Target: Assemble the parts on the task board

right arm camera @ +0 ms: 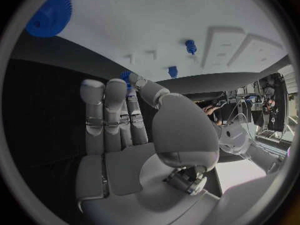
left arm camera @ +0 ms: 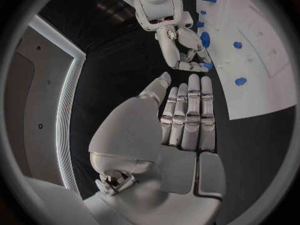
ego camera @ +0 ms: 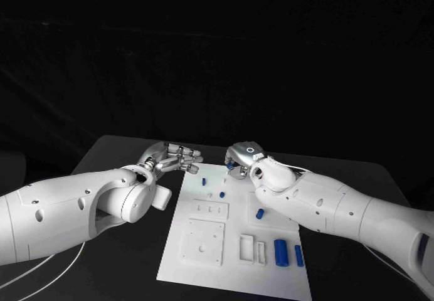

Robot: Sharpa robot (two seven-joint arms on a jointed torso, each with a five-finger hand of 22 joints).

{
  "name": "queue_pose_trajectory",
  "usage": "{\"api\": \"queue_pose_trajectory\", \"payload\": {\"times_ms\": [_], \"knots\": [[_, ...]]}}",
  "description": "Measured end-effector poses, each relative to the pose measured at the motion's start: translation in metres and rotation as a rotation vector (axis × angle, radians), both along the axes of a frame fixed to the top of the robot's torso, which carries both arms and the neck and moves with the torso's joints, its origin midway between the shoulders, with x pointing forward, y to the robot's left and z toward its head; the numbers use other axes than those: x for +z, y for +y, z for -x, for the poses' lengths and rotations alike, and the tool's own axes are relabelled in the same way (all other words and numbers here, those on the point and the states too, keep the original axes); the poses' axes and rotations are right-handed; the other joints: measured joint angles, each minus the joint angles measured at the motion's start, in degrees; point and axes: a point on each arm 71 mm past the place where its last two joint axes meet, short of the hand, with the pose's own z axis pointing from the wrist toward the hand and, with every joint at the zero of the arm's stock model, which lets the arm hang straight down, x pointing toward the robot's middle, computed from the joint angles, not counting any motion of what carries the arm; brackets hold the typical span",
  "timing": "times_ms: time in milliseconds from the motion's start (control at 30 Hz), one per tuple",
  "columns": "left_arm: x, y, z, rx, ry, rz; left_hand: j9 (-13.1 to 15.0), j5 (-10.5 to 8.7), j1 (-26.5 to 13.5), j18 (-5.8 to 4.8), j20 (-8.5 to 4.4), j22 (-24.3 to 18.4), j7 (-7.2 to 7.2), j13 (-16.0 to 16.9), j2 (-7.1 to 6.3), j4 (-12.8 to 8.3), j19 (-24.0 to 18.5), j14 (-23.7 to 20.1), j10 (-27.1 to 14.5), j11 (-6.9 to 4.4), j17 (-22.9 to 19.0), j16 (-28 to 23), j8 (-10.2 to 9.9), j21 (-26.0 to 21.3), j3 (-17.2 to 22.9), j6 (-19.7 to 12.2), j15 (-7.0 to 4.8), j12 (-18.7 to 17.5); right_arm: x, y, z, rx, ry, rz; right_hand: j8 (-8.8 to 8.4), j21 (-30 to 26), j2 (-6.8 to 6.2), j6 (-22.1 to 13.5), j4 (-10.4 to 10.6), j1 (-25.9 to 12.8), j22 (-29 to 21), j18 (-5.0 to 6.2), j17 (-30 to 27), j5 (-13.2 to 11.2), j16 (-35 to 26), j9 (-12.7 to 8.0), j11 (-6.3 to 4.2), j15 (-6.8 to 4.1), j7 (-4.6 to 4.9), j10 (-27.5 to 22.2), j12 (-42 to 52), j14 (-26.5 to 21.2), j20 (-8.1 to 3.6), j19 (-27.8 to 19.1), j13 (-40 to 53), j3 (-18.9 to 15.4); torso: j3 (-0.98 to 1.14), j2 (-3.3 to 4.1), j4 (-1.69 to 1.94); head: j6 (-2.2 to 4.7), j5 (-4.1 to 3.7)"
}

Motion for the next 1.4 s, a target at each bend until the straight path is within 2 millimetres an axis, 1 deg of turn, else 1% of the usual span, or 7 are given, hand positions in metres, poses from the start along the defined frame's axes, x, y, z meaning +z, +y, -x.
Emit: {"api": "queue_pose_trajectory", "payload": {"times_ms": [100,400,633,700,833,1233,1400], "knots": [[0.0019,-0.0007,-0.0001,-0.002,-0.004,0.0,0.0,0.0,0.0,0.0,0.0,0.0,0.0,0.0,0.0,0.0,0.0,0.0,0.0,0.0,0.0,0.0,0.0,0.0,0.0,0.0,0.0,0.0,-0.0004,0.0007,-0.0004,-0.001,0.0,0.001,0.0,-0.7,0.0,0.0,0.0,0.0,0.6,-0.01,0.0,0.0,0.0,0.0,0.0,0.01,0.0,0.0,0.0,0.0,0.0,0.0,0.0,0.0,-0.11,0.18,0.15,0.07,0.03],[0.0038,-0.0025,-0.0001,-0.007,-0.009,-0.002,0.0,0.0,0.0,0.0,0.0,0.0,0.0,0.0,0.0,0.0,0.0,0.0,0.0,0.0,0.0,0.0,0.0,0.0,0.0,0.0,0.0,0.0,-0.0012,0.0019,-0.0001,0.003,0.004,0.004,-0.02,-1.0,-0.01,0.0,0.0,0.0,1.0,-0.03,-0.1,-0.1,0.0,0.0,-0.01,0.02,0.02,0.0,-0.1,0.0,0.01,0.0,0.0,0.0,-0.27,0.72,0.37,0.42,0.31],[0.004,-0.0026,-0.0003,-0.007,-0.01,-0.003,0.0,0.0,0.0,0.0,0.0,0.0,0.0,0.0,0.0,0.0,0.0,0.0,0.0,0.0,0.0,0.0,0.0,0.0,0.0,0.0,0.0,0.0,-0.0023,0.0001,-0.0002,0.002,0.012,0.013,-0.03,-1.5,-0.21,0.0,0.0,-0.2,1.6,-0.09,-0.1,-0.2,0.0,0.0,-0.03,0.03,0.03,0.0,-0.1,0.0,-0.19,0.2,0.0,0.0,-0.32,0.91,0.38,0.53,0.26],[0.004,-0.0025,-0.0004,-0.007,-0.01,-0.003,0.0,0.0,0.0,0.0,0.0,0.0,0.0,0.0,0.0,0.0,0.0,0.0,0.0,0.0,0.0,0.0,0.0,0.0,0.0,0.0,0.0,0.0,-0.0026,-0.0009,-0.0003,0.001,0.015,0.015,-0.03,-1.5,-0.34,0.0,0.0,-0.3,1.6,-0.35,-0.1,-0.2,0.0,0.0,-0.15,0.05,0.03,0.1,0.0,0.0,-0.22,0.2,0.0,0.0,-0.32,0.92,0.38,0.51,0.3],[0.0041,-0.002,-0.0005,-0.006,-0.011,-0.004,0.0,0.0,0.0,0.0,0.0,0.1,0.0,0.0,0.0,0.0,0.0,0.0,-0.1,0.13,0.0,0.0,0.0,0.0,0.0,0.0,0.0,0.0,-0.0027,-0.003,-0.0005,-0.002,0.019,0.02,-0.04,-2.0,-0.38,-0.1,-0.2,-0.4,2.3,0.04,-0.1,0.0,0.0,0.0,-0.32,-0.01,0.04,0.1,0.1,0.0,-0.29,0.3,0.0,0.1,-0.32,0.96,0.36,0.47,0.34],[0.0041,-0.0008,-0.0016,-0.002,-0.012,-0.006,0.0,0.0,0.0,0.0,0.0,0.2,0.0,0.0,0.0,0.0,0.0,0.0,-0.2,0.21,0.0,0.0,0.0,0.0,0.0,0.0,0.0,0.0,-0.0013,-0.0022,-0.0005,0.001,0.021,0.023,-0.08,-2.0,-0.38,-0.1,-0.2,-0.4,2.6,0.34,-0.1,0.2,0.0,0.0,-0.33,-0.1,0.05,0.1,0.1,-0.1,-0.29,0.3,0.0,0.1,-0.35,1.1,0.38,0.58,0.43],[0.0041,-0.0011,-0.0017,-0.003,-0.012,-0.006,0.0,0.0,0.0,0.0,0.0,0.2,0.0,0.0,0.0,0.0,0.0,0.0,-0.2,0.21,0.0,0.0,0.0,0.0,0.0,0.0,0.0,0.0,-0.001,-0.0008,-0.0007,0.003,0.02,0.022,-0.23,-3.4,-0.37,-0.1,-0.2,-0.4,3.0,0.33,-0.2,0.2,-0.2,0.0,-0.34,-0.1,0.05,0.1,0.1,-0.1,-0.29,0.3,0.0,0.1,-0.45,1.13,0.38,0.72,0.39]]}}
